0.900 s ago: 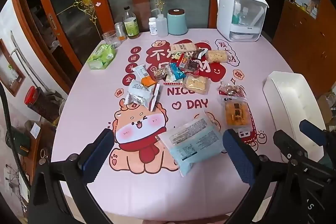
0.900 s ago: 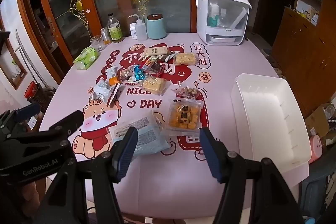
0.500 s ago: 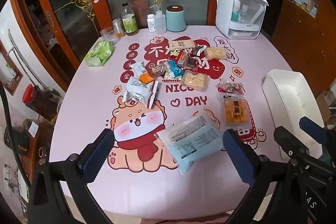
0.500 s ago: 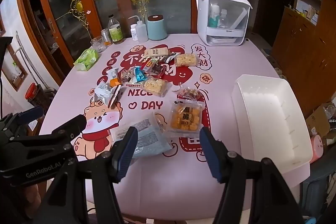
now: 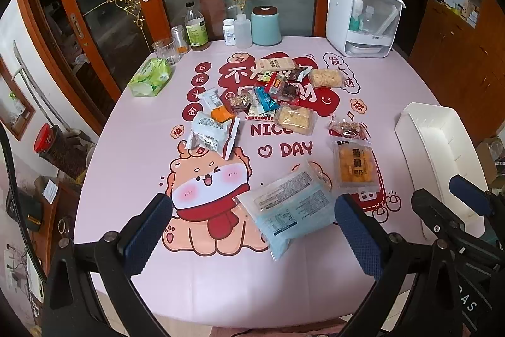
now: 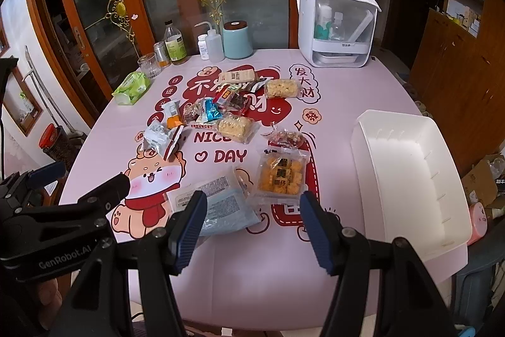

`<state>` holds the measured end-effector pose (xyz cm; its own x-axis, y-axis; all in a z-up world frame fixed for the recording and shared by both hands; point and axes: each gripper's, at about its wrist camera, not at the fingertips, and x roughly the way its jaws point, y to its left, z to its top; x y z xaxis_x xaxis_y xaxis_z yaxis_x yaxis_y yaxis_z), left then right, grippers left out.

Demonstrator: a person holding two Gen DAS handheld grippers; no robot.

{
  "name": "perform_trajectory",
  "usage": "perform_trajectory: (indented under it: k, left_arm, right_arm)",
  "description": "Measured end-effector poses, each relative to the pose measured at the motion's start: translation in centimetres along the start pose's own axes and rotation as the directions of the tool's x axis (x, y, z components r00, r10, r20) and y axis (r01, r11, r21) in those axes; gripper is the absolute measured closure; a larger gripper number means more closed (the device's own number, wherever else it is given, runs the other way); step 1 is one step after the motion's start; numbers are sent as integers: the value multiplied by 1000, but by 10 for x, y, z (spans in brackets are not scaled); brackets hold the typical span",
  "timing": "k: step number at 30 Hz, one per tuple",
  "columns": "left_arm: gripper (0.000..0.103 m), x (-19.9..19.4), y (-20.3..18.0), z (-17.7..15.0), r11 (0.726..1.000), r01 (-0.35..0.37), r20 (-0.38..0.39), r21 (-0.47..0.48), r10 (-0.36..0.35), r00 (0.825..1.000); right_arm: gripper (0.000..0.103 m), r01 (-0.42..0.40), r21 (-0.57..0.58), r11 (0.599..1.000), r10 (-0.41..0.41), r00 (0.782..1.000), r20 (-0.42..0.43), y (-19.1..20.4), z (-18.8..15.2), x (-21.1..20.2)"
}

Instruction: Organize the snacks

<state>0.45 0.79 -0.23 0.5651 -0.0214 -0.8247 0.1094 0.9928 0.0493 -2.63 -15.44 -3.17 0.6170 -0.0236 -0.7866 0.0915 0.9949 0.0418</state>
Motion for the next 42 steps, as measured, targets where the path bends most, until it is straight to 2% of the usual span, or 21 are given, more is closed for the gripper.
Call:
perform_trajectory:
  k: [42]
  left_arm:
    - [1, 1, 1, -4, 1000, 0, 1, 1, 0, 1000]
  right_arm:
    - [41, -21, 10, 1000, 21, 1000, -4, -1, -12, 1]
